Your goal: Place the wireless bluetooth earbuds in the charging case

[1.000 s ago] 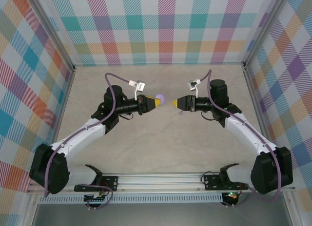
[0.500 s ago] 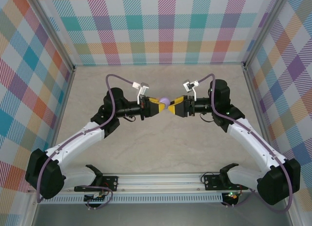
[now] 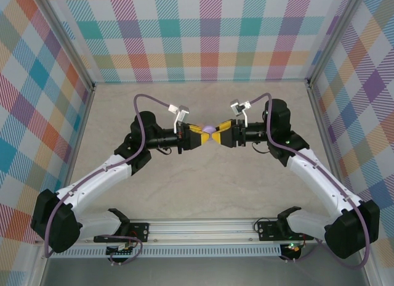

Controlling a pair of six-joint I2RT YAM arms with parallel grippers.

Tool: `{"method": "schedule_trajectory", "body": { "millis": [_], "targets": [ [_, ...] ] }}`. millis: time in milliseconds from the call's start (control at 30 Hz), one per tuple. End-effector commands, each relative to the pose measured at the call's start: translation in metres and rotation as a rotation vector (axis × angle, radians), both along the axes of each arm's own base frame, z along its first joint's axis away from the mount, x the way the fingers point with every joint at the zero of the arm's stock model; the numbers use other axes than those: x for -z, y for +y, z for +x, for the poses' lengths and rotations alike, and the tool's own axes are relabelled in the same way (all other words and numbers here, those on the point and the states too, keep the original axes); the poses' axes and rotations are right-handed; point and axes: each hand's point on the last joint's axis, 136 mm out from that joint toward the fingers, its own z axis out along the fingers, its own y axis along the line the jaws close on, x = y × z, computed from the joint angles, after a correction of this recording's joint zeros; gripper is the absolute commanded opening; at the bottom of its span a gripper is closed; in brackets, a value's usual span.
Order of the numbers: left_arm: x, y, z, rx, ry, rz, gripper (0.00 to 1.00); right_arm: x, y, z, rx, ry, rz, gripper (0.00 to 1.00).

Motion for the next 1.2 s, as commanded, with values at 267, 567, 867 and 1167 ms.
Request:
{"method": "schedule_trajectory", "body": {
  "millis": [267, 567, 867, 1167],
  "targets": [
    [-0.024, 0.000, -0.011, 0.030, -0.074, -0.029, 0.21, -0.020, 0.003, -0.009, -0.047, -0.080, 0.020, 0.26],
    [-0.018, -0.001, -0.012, 0.046, -0.029, -0.001, 0.36, -0.022, 0.001, -0.011, -0.046, -0.069, -0.027, 0.20],
    [-0.030, -0.001, -0.022, 0.096, -0.044, -0.025, 0.39, -0.020, 0.005, -0.018, -0.084, -0.069, -0.049, 0.20],
    [-0.030, -0.003, -0.025, 0.116, -0.041, -0.023, 0.33, -0.019, 0.007, -0.020, -0.086, -0.077, -0.058, 0.20]
  ]
}}
